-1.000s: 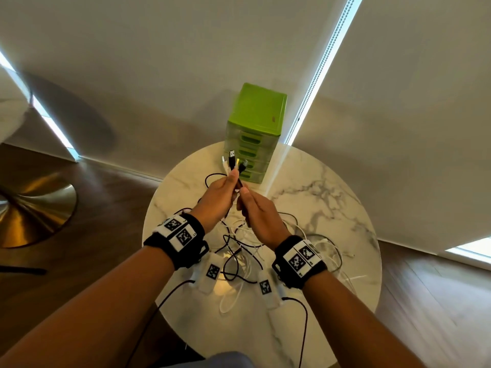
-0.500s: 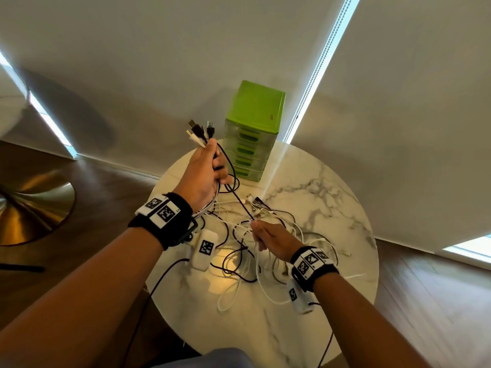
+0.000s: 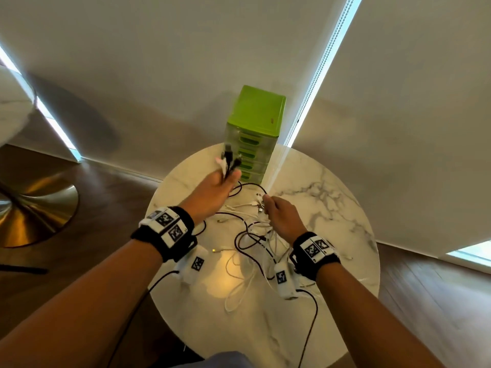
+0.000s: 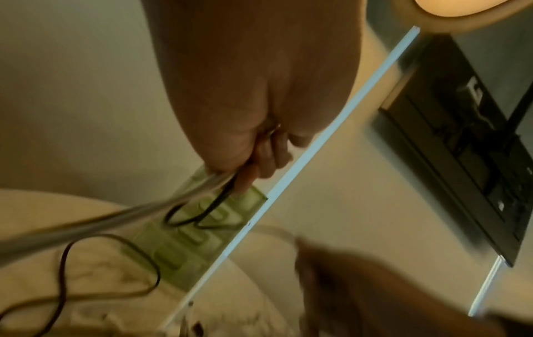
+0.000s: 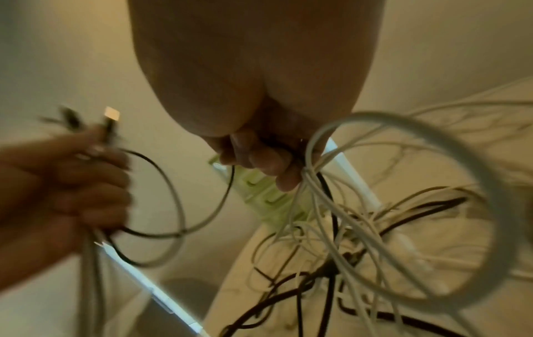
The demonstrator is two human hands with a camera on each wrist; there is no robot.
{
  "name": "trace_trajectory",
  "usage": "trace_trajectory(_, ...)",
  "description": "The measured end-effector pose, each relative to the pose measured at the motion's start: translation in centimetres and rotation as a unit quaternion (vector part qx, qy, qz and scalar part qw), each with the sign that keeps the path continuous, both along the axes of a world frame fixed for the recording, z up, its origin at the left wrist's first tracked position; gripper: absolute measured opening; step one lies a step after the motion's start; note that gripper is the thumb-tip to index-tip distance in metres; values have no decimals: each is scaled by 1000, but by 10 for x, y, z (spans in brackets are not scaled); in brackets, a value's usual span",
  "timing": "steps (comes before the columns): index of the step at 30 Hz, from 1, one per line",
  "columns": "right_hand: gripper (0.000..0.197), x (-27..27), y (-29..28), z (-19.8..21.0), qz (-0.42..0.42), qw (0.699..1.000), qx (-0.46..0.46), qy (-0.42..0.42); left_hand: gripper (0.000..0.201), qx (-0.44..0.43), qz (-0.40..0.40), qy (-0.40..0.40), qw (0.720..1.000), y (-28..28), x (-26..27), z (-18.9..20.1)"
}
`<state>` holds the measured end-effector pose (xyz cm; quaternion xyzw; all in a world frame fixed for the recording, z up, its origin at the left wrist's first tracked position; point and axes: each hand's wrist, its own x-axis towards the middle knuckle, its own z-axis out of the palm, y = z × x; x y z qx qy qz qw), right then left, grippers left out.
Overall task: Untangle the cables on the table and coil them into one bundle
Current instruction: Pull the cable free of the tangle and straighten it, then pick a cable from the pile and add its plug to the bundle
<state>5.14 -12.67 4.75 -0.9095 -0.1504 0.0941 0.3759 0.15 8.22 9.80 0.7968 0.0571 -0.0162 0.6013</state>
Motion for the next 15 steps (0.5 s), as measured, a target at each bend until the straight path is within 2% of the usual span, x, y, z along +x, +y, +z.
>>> trace_trajectory(1, 45, -3, 7, 8, 12, 1000, 28, 1, 43, 13, -2, 21, 1000, -6, -2, -5)
trace_trajectory(3, 42, -12, 15, 19, 58, 997, 57, 4, 45, -47, 11, 69, 996, -18, -2, -16)
trace_trajectory(6, 26, -25, 20, 31, 157, 987, 36, 2, 48, -109, 30, 110, 988, -28, 3, -25)
trace_trajectory(9, 22, -27, 19, 26, 200, 979, 18, 31, 35, -108, 37, 100, 988, -33, 10, -25)
trace_trajectory(11, 27, -25, 14, 17, 196, 979, 6, 56, 34, -73, 38, 82, 993, -34, 13, -20)
trace_trajectory(15, 29, -25, -5, -7, 190, 977, -22, 98, 32, -71, 54, 33, 995, -29, 16, -12)
